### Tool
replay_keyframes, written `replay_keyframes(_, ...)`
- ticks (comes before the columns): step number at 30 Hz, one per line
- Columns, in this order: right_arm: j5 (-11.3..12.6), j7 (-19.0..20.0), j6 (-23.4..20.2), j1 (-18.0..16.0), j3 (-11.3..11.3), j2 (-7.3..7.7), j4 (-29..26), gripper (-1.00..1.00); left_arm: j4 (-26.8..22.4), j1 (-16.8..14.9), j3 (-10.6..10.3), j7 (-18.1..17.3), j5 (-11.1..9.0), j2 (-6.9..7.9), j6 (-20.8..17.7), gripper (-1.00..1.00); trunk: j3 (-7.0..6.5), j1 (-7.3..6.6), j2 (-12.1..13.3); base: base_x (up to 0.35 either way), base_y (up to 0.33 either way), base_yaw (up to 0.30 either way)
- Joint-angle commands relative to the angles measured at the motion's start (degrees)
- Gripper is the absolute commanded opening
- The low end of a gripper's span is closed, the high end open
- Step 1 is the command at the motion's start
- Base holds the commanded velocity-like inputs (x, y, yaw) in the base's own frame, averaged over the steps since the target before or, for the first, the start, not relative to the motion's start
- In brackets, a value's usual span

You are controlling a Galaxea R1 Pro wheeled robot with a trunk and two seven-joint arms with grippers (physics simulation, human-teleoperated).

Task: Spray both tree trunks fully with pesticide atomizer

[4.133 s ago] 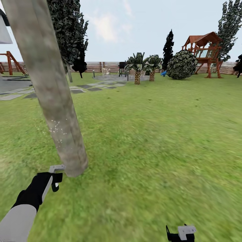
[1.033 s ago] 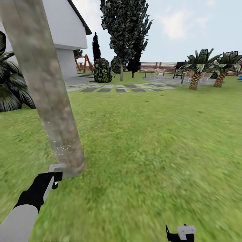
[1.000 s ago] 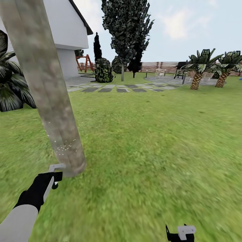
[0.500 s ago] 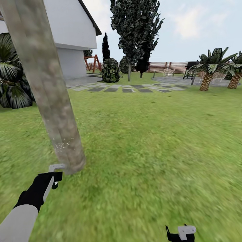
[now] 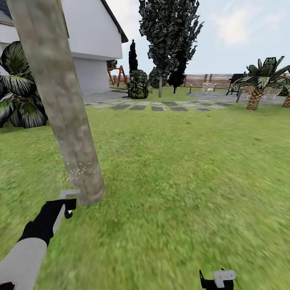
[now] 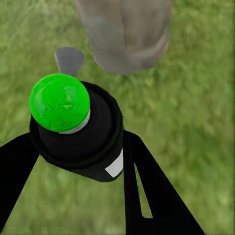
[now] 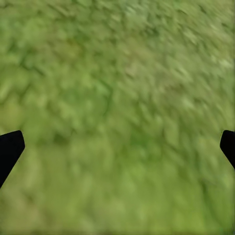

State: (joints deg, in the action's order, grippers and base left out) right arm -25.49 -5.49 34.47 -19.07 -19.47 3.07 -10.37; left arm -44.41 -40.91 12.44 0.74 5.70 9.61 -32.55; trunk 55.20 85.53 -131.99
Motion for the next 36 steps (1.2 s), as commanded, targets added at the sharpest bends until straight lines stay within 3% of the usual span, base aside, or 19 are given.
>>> replay_keyframes(1, -0.61, -0.4, 0.16, -0.04, -0.18, 0.01, 0.08, 1.0, 0.04, -0.95, 0.25, -0.31, 0.73, 0.83, -0.35, -1.0, 0.05, -0.01, -0.02, 0.0, 0.0, 0.0)
replay_keyframes(4, -0.61, -0.4, 0.16, -0.06, -0.14, -0.03, 0.08, 1.0, -0.18, -1.44, -0.07, -0.49, 0.62, 3.23, -0.4, -1.0, 0.05, -0.01, -0.02, 0.0, 0.0, 0.0)
replay_keyframes(9, -0.61, -0.4, 0.16, -0.05, -0.14, 0.0, 0.08, 1.0, -1.85, -1.69, -3.17, -1.43, 0.58, 2.51, -0.52, -1.0, 0.05, -0.01, -0.02, 0.0, 0.0, 0.0)
replay_keyframes(12, -0.61, -0.4, 0.18, -0.07, -0.16, -0.01, 0.08, 1.0, -4.09, -2.95, -3.59, -7.05, 0.96, 3.67, -2.04, -1.0, 0.05, -0.01, -0.02, 0.0, 0.0, 0.0)
replay_keyframes(16, -0.61, -0.4, 0.16, -0.04, -0.16, 0.0, 0.08, 1.0, -4.57, -4.83, -3.78, -8.52, 0.81, 5.81, -4.35, -1.0, 0.05, -0.01, -0.02, 0.0, 0.0, 0.0)
replay_keyframes(19, -0.61, -0.4, 0.16, -0.07, -0.18, 0.01, 0.08, 1.0, -4.81, -4.94, -3.95, -8.62, 0.85, 5.03, -4.68, -1.0, 0.05, -0.01, -0.02, -0.067, 0.0, 0.0)
replay_keyframes(21, -0.61, -0.4, 0.16, -0.03, -0.14, 0.0, 0.08, 1.0, -6.08, -5.0, -4.06, -8.57, 1.07, 3.12, -4.74, -1.0, 0.05, -0.01, -0.02, -0.215, 0.0, 0.0)
replay_keyframes(25, -0.61, -0.4, 0.17, -0.07, -0.15, -0.02, 0.08, 1.0, -6.95, -5.9, -3.98, -8.56, 1.27, 3.59, -5.34, -1.0, 0.05, -0.01, -0.02, -0.05, 0.0, 0.0)
replay_keyframes(27, -0.61, -0.4, 0.16, -0.05, -0.16, -0.01, 0.08, 1.0, -7.01, -8.34, -3.79, -8.7, 1.19, 5.52, -9.16, -1.0, 0.05, -0.01, -0.02, -0.005, 0.0, 0.0)
replay_keyframes(29, -0.61, -0.4, 0.16, -0.07, -0.16, 0.0, 0.08, 1.0, -7.18, -8.97, -3.97, -8.78, 1.08, 6.38, -10.71, -1.0, 0.05, -0.01, -0.02, -0.002, 0.0, 0.0)
replay_keyframes(33, -0.61, -0.4, 0.16, -0.06, -0.15, 0.0, 0.08, 1.0, -10.65, -9.59, -6.01, -8.89, 0.73, 5.0, -12.74, -1.0, 0.05, -0.01, -0.02, 0.0, 0.0, 0.0)
replay_keyframes(36, -0.61, -0.4, 0.18, -0.06, -0.14, -0.04, 0.08, 1.0, -15.59, -11.34, -7.12, -10.99, 0.65, 4.48, -20.88, -1.0, 0.05, -0.01, -0.02, 0.0, 0.0, 0.0)
